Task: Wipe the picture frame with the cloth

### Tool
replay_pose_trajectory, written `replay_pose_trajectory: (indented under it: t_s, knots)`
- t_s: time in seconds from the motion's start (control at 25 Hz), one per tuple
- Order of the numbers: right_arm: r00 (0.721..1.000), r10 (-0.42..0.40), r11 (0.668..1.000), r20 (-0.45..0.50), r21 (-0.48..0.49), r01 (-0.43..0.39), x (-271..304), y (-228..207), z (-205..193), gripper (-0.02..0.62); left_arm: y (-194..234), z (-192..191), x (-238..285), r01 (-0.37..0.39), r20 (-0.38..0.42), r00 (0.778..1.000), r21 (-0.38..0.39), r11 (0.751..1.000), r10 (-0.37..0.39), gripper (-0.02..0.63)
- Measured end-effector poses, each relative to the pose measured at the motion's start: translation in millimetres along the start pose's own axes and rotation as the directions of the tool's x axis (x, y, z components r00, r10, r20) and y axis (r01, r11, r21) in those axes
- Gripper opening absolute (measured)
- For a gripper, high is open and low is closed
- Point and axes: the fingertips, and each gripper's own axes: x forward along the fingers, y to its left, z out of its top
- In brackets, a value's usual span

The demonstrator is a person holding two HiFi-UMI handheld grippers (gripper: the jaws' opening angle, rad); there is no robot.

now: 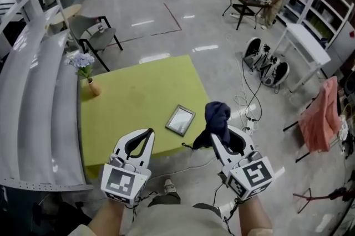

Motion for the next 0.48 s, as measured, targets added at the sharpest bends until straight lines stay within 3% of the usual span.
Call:
replay_pose_trajectory:
  t_s: [0.48]
  knots:
    - [0.997, -0.023, 0.999, -0.075, 0.041, 0.027, 64, -39, -13, 0.11, 42, -17, 57, 0.005, -0.024, 1.0, -0.048, 0.999, -0.006, 0.008]
